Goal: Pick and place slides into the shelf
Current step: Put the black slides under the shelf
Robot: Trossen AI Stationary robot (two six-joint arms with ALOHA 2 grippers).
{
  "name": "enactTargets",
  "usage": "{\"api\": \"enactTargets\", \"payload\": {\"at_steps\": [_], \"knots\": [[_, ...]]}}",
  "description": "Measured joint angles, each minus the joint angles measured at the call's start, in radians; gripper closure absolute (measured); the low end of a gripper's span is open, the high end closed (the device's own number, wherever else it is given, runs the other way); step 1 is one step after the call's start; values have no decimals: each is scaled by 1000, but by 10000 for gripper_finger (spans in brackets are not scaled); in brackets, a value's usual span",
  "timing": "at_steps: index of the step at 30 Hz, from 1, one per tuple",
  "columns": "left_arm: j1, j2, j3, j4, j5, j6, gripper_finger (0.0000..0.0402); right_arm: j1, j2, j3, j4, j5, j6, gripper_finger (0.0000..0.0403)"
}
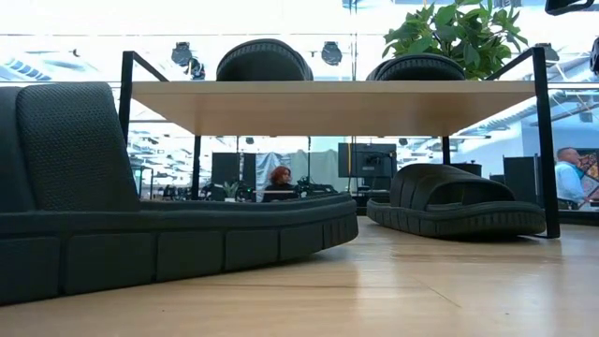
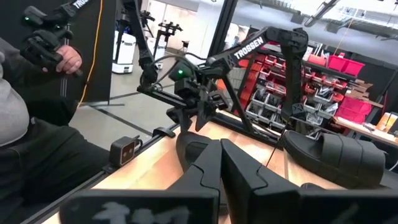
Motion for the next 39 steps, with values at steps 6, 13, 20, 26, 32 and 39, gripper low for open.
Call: {"api": "enactTargets", "payload": {"at_steps": [6, 13, 20, 26, 32, 39], "knots": [[21, 28, 88, -294, 71, -177, 188, 0, 1, 0, 0, 0, 0, 403], [46, 23, 92, -354, 73, -185, 188, 0, 1, 0, 0, 0, 0, 403], [114, 23, 80, -356, 70, -150, 188, 0, 1, 0, 0, 0, 5, 403], [173, 22, 77, -349, 85, -226, 204, 0, 1, 0, 0, 0, 4, 403], [193, 22, 89, -336, 83, -232, 364, 0, 1, 0, 0, 0, 3, 403], [191, 22, 198, -390, -10, -335, 397, 0, 1, 0, 0, 0, 3, 403]]}}
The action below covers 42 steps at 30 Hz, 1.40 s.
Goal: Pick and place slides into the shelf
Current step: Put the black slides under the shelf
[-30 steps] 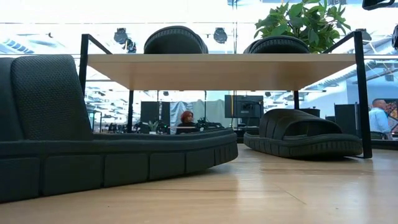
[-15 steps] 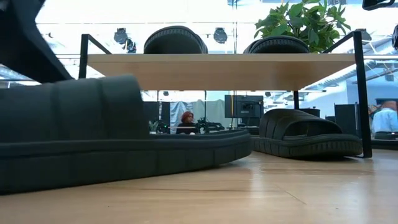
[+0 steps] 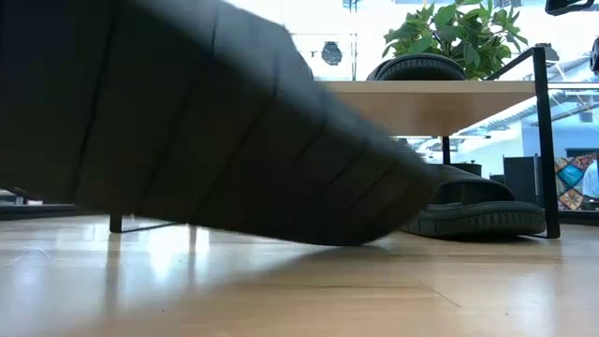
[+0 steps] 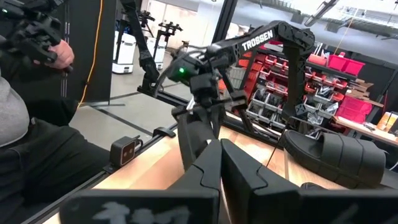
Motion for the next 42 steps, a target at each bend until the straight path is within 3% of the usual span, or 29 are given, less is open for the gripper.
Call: {"api": "enactTargets", "payload": {"at_steps": [6, 13, 20, 24, 32, 42], "knots": [[53, 11, 104, -76, -12, -67, 399, 0, 0, 0, 3, 0, 0, 403], [108, 11, 115, -107, -24, -75, 400, 0, 0, 0, 8, 0, 1, 403], [95, 46, 115, -156, -20, -95, 401, 0, 0, 0, 8, 0, -5, 403], [86, 75, 116, -267, -20, -203, 401, 0, 0, 0, 8, 0, -4, 403], [76, 104, 167, -650, -3, -591, 401, 0, 0, 0, 8, 0, -4, 403], [209, 107, 169, -669, 49, -655, 402, 0, 0, 0, 8, 0, -3, 403]]}}
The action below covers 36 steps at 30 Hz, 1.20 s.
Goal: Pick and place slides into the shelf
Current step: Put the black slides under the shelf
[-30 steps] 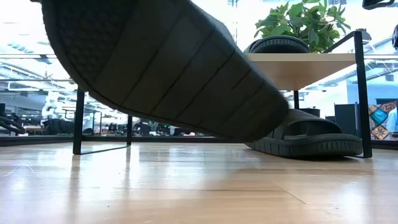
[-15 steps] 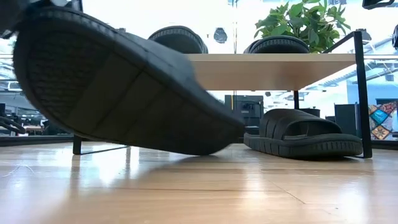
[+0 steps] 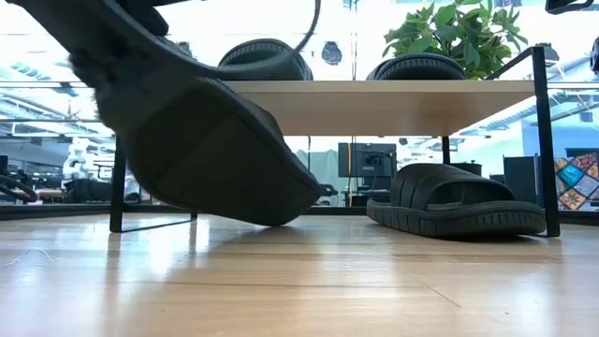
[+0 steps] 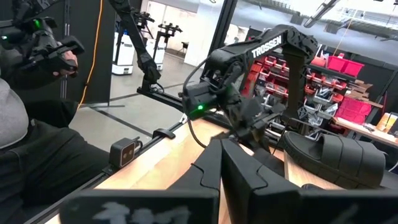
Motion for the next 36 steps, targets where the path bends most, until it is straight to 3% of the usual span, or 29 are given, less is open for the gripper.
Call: {"api": "enactTargets", "payload": {"at_steps": [11, 24, 32, 36], "knots": [[94, 0, 0, 146, 7, 169, 402, 0, 0, 0, 0, 0, 0, 403], [162, -1, 1, 216, 45, 243, 401, 0, 0, 0, 0, 0, 0, 403], [187, -2, 1, 389, 143, 496, 400, 0, 0, 0, 0, 0, 0, 403], [197, -2, 1, 449, 157, 552, 385, 0, 0, 0, 0, 0, 0, 403]]}}
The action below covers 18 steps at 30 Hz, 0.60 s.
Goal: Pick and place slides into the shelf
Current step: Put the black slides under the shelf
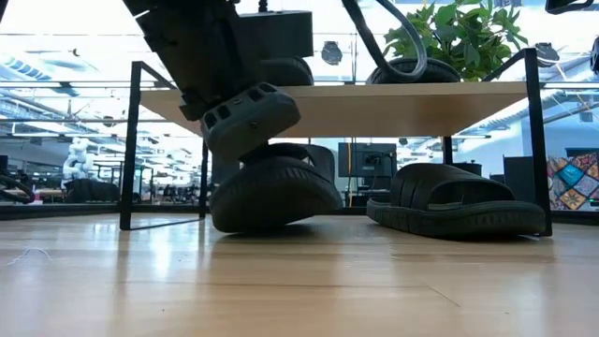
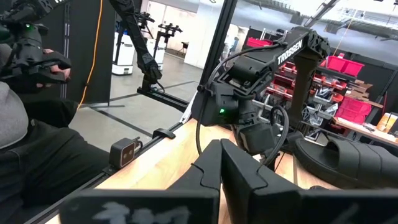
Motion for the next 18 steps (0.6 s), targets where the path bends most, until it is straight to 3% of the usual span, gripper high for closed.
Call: {"api": "enactTargets", "payload": {"at_steps": [18], "knots": [[-11, 2, 0, 46, 78, 48, 260, 0, 0, 0, 0, -1, 24, 403]]}}
